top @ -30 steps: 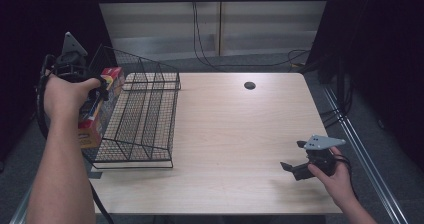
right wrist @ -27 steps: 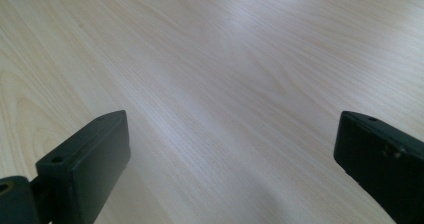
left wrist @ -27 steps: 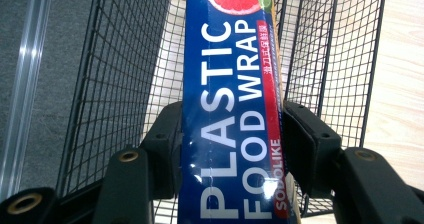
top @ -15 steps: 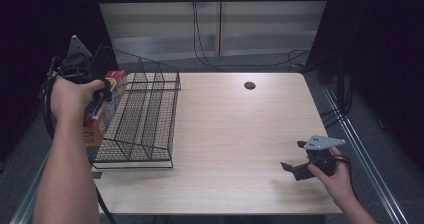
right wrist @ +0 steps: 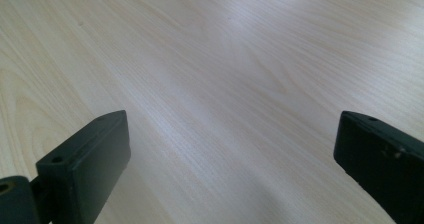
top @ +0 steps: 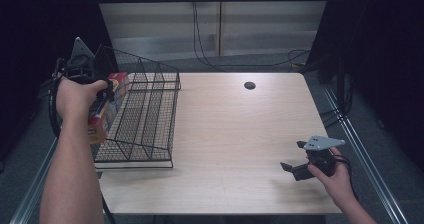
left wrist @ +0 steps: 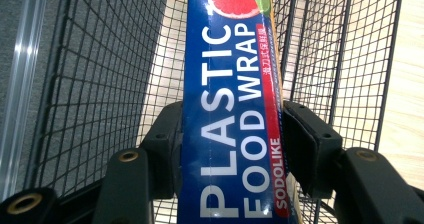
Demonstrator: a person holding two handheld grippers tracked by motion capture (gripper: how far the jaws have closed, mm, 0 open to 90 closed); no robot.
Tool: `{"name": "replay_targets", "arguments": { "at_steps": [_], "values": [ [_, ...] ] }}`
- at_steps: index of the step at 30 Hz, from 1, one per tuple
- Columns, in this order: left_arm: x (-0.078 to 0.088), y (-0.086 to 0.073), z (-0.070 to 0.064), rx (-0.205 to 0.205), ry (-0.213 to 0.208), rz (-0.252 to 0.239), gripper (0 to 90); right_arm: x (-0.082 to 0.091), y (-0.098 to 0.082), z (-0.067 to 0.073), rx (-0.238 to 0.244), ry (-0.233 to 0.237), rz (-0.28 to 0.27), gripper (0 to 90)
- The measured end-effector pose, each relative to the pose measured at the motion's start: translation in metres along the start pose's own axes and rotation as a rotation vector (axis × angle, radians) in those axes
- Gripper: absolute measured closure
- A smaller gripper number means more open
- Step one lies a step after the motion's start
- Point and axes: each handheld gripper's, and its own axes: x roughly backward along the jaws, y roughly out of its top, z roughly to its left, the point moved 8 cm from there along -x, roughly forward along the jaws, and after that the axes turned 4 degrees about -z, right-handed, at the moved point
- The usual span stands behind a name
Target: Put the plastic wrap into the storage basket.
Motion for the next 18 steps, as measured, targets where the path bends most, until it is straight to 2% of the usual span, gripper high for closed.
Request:
{"name": "replay_targets", "arguments": {
  "at_steps": [6,8,11,18],
  "values": [
    [-0.009,0.002,0.0,0.002,-0.004,0.007,46.3,0.001,0.0,-0.002,-0.005,-0.004,0.0,1.7],
    [-0.012,0.002,0.002,-0.013,0.004,0.015,46.2,0.001,-0.001,-0.002,-0.008,-0.002,-0.002,1.6],
    [-0.015,0.002,0.001,0.013,0.004,0.016,46.0,0.001,-0.001,-0.002,-0.009,-0.003,-0.001,1.7],
    [-0.022,0.002,0.002,0.007,-0.004,0.023,45.6,0.001,-0.001,-0.001,-0.007,0.001,0.0,1.7]
  ]
}}
